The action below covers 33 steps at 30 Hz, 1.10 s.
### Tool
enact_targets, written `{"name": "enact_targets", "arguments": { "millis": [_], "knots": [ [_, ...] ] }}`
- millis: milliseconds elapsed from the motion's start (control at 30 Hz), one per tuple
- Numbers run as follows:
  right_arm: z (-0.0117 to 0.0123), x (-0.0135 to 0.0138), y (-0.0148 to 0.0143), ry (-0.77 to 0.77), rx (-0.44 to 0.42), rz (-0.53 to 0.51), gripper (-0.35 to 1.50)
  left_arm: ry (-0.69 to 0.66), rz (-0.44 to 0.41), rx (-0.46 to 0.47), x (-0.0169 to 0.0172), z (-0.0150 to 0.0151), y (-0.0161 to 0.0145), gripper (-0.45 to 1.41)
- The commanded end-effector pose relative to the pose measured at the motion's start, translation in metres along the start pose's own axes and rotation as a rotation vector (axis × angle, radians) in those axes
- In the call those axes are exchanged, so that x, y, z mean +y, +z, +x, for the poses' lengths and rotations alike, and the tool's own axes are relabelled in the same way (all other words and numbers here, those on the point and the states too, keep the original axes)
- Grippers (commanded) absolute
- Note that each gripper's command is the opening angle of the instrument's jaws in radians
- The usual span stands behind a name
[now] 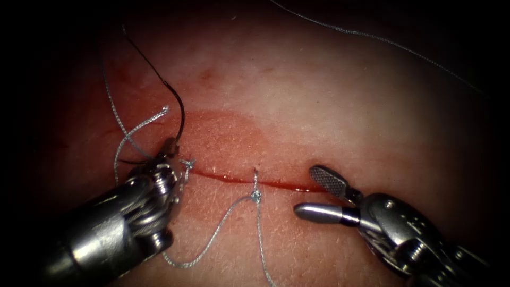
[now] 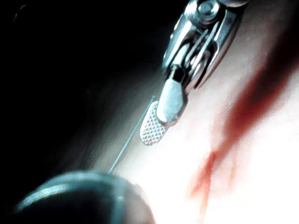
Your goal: Wound Closure
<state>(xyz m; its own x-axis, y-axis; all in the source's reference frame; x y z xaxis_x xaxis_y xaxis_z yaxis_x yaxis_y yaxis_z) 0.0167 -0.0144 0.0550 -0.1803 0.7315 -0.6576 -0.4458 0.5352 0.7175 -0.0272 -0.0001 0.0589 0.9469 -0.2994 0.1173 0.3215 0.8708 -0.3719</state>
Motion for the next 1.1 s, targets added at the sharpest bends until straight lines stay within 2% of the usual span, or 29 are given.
{"name": "enact_targets", "arguments": {
  "millis": [33,133,233,267,300,333,367,467,567,633,700,767,967,1100],
  "knots": [
    [0.0006,0.0003,0.001,-0.028,0.0,0.012,0.89,-0.021,-0.01,-0.024,0.002,-0.0011,-0.0003,-0.45],
    [-0.0004,0.0004,0.0023,-0.119,-0.002,0.049,0.91,-0.137,-0.075,-0.137,0.0082,-0.0035,-0.0023,-0.45],
    [-0.0013,-0.0002,0.003,-0.225,-0.009,0.101,0.96,-0.227,-0.125,-0.221,0.0122,-0.0048,-0.0035,-0.45],
    [-0.0015,-0.0006,0.0038,-0.345,-0.017,0.114,0.96,-0.283,-0.16,-0.312,0.0155,-0.0058,-0.0047,-0.45],
    [-0.0015,-0.0007,0.0041,-0.392,-0.028,0.115,0.98,-0.303,-0.178,-0.364,0.0167,-0.0062,-0.0052,-0.45],
    [-0.0014,-0.0007,0.0044,-0.434,-0.042,0.11,0.99,-0.323,-0.184,-0.385,0.0173,-0.0063,-0.0054,-0.45],
    [-0.0015,-0.0007,0.0051,-0.522,-0.089,0.068,1.11,-0.381,-0.206,-0.451,0.0192,-0.0072,-0.0063,-0.45],
    [-0.0026,-0.0002,0.0058,-0.585,-0.135,0.007,1.11,-0.411,-0.196,-0.524,0.0212,-0.0091,-0.0071,-0.45],
    [-0.0031,0.0002,0.0068,-0.603,-0.134,-0.033,1.11,-0.42,-0.196,-0.546,0.022,-0.0103,-0.0076,-0.45],
    [-0.0039,0.0006,0.008,-0.61,-0.127,-0.073,1.3,-0.422,-0.186,-0.552,0.0224,-0.0116,-0.0078,-0.45],
    [-0.0053,0.0005,0.0085,-0.627,-0.121,-0.083,1.36,-0.423,-0.184,-0.562,0.0224,-0.0125,-0.008,-0.45],
    [-0.0061,0.0004,0.0088,-0.602,-0.117,-0.097,1.35,-0.423,-0.184,-0.567,0.0219,-0.0131,-0.0079,-0.45],
    [-0.0062,0.0005,0.0096,-0.553,-0.112,-0.123,1.21,-0.419,-0.182,-0.581,0.021,-0.0138,-0.0078,-0.45],
    [-0.0062,0.0006,0.0104,-0.546,-0.109,-0.145,1.23,-0.419,-0.181,-0.584,0.0208,-0.0139,-0.0078,-0.45]
  ]
}}
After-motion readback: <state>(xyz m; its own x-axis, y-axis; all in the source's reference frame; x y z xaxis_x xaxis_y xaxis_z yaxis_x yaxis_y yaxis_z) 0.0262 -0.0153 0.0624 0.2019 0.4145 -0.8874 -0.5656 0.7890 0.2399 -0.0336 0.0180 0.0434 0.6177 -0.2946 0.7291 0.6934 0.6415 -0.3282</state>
